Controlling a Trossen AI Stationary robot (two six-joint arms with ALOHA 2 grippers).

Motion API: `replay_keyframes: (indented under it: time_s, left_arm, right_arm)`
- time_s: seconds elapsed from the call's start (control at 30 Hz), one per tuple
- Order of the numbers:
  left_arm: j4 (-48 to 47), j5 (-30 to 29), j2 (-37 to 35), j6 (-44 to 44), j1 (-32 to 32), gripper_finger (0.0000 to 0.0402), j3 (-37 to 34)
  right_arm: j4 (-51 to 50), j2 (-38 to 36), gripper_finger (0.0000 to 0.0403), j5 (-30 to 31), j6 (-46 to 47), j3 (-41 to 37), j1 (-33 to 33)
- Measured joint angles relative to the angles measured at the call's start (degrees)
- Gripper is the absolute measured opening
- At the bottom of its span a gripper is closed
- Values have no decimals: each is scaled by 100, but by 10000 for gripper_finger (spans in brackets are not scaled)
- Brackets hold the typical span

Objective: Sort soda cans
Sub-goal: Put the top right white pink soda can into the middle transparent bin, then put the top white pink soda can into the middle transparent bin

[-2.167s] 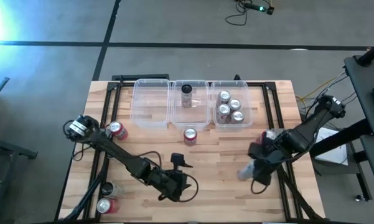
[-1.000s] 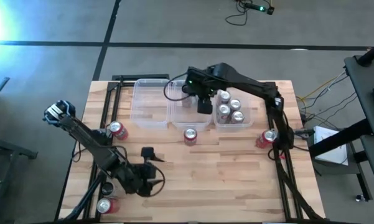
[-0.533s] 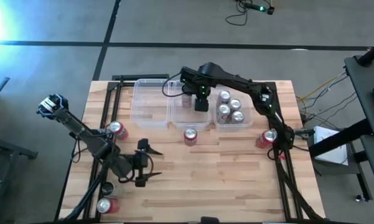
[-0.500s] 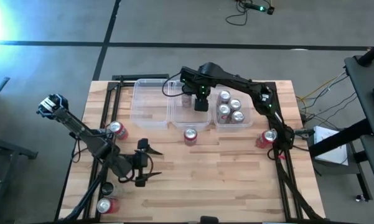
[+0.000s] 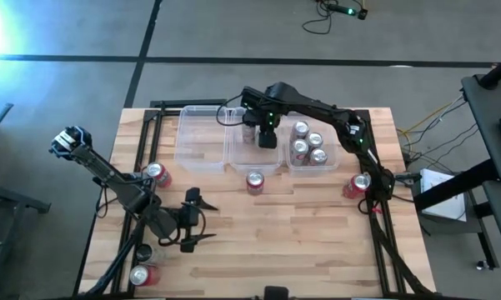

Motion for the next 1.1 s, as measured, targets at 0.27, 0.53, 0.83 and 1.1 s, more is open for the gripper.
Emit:
replay_keyframes:
  time_s: [0.27, 0.53, 0.83, 1.1]
  left_arm:
    - [7, 217, -251, -93, 0, 348, 0]
    - [-328, 167, -651, -148, 5, 348, 9]
    - [-1749, 89, -1076, -829, 11, 348, 420]
    - [-5867, 510, -760, -2993, 11, 348, 2232]
  right_arm:
    - [11, 126, 284, 26, -49, 0, -17]
    - [177, 124, 308, 241, 21, 14, -16]
    - [-102, -282, 312, 399, 309, 120, 182]
    - [-475, -1188, 282, 636, 1117, 122, 846]
